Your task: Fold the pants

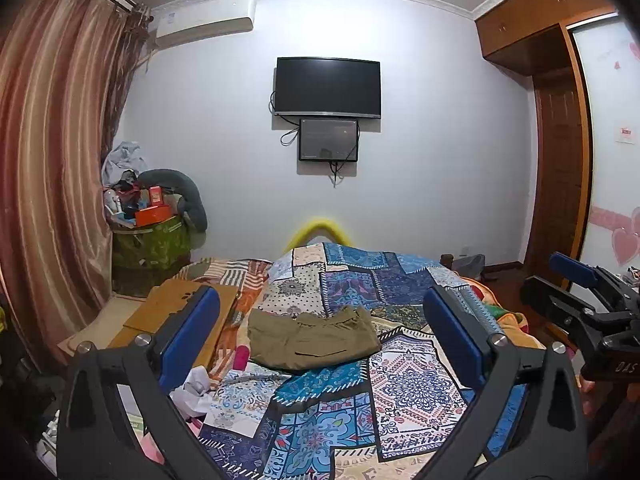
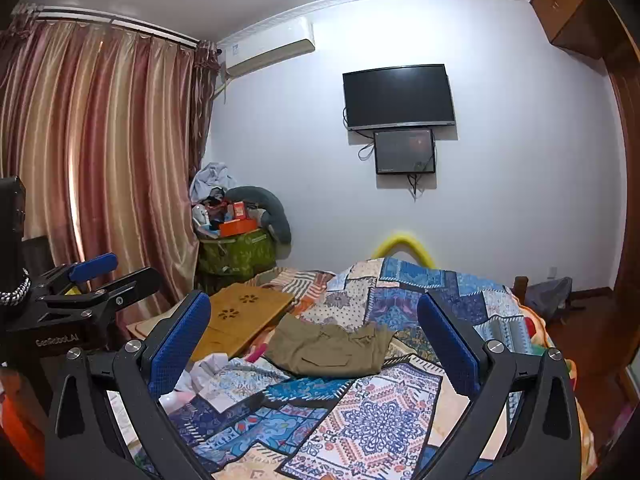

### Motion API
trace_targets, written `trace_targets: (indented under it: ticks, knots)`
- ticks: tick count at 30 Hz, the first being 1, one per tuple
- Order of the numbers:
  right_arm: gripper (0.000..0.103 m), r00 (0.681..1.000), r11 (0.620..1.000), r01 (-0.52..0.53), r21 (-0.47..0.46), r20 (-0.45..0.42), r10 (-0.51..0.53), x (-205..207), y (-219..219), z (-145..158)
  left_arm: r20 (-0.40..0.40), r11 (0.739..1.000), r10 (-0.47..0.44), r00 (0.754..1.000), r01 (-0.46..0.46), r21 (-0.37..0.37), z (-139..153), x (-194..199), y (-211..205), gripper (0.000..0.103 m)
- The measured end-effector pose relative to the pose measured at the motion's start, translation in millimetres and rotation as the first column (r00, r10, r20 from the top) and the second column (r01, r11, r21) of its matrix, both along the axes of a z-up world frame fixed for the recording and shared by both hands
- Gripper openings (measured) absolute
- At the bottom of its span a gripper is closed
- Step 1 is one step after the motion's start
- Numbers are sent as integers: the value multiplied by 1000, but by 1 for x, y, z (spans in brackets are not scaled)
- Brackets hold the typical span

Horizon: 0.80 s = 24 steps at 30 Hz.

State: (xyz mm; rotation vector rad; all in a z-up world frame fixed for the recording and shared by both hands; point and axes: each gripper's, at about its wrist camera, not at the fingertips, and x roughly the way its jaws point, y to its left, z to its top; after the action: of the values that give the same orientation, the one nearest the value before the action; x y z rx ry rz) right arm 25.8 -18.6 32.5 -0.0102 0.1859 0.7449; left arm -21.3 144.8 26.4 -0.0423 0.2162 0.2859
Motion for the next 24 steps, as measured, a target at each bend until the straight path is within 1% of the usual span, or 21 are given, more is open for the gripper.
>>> trace_targets:
  ticks: [6, 16, 19, 24]
  knots:
    - [103, 1000, 1000, 6, 5, -5, -6, 0, -2, -1, -2, 1000, -12, 1000, 12, 13, 0, 0, -3, 103]
    - [103, 1000, 1000, 10, 4, -16, -10, 2, -4, -2, -6, 1000, -22, 1000, 22, 15, -1, 1, -1, 103]
    - [103, 1000, 1000, 12, 6, -17, -12, 2, -4, -2, -8, 1000, -30, 1000, 30, 9, -2, 1, 0, 103]
    - [103, 1000, 1000, 16, 2, -18, -16, 2, -3, -1, -33, 998, -57, 998, 56, -11, -4, 5, 2, 103]
